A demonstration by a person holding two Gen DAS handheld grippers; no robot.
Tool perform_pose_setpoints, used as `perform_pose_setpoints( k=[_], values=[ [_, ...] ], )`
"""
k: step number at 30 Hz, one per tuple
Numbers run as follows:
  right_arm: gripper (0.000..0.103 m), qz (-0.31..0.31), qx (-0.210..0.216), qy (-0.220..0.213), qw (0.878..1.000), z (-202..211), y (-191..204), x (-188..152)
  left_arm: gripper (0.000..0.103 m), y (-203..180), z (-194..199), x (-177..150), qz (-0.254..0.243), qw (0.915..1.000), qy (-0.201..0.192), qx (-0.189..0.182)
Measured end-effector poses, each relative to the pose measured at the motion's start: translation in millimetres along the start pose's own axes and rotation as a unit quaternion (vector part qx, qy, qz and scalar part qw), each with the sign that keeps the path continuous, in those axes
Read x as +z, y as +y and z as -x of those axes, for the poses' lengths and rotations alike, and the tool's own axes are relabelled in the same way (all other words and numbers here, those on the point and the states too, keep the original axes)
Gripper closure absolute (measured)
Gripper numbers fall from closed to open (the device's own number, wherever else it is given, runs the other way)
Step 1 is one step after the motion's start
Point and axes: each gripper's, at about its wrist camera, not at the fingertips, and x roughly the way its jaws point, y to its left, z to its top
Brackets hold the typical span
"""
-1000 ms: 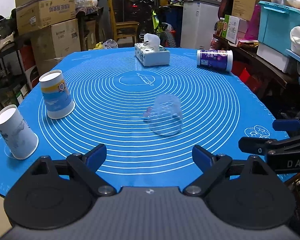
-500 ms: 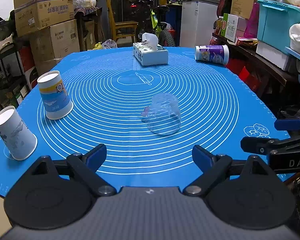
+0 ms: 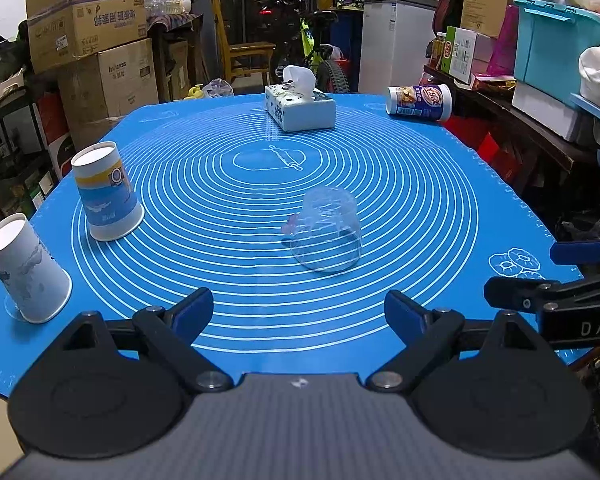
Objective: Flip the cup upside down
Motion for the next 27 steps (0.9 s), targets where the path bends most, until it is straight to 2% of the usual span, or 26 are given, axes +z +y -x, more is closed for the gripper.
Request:
perform_pose_setpoints(
  k=[27],
  values=[
    [0.006, -0.006, -0.001, 0.006, 1.000, -3.6, -4.0, -2.7, 0.011, -1.9, -7.6, -0.5, 0.000, 1.0000, 0.007, 0.000]
  ],
)
